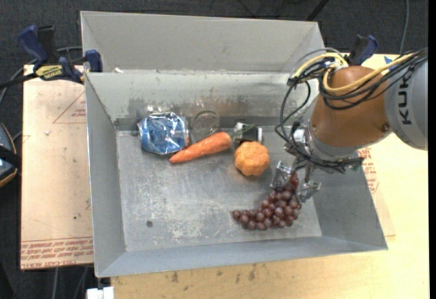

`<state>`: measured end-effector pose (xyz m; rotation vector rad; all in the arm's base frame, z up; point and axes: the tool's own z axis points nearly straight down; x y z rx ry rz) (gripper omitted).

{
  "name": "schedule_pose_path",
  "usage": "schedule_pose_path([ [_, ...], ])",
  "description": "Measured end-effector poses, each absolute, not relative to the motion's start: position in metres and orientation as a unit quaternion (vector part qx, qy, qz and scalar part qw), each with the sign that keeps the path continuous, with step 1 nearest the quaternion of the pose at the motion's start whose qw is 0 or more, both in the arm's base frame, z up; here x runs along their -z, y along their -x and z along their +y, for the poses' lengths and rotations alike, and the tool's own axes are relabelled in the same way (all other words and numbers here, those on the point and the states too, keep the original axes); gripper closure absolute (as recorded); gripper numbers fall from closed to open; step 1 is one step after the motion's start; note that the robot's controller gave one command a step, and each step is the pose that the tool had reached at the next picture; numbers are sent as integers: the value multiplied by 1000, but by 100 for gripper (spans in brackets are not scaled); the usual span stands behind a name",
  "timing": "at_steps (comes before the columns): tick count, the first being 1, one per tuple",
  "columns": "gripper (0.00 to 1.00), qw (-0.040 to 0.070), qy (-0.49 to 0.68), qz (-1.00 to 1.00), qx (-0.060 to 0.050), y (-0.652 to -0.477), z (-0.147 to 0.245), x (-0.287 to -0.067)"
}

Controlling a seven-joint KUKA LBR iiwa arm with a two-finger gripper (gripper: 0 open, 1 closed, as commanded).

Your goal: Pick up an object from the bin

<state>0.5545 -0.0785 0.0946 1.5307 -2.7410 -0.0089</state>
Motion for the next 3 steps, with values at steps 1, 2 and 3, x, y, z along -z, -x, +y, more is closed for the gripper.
schedule_pose_path([
  [1,100,2,-487,-873,3,-555,-78,-116],
  [2,100,0,-487,-873,2,-556,-79,-140],
  [3,100,-2,-487,-874,0,-557,-79,-156],
])
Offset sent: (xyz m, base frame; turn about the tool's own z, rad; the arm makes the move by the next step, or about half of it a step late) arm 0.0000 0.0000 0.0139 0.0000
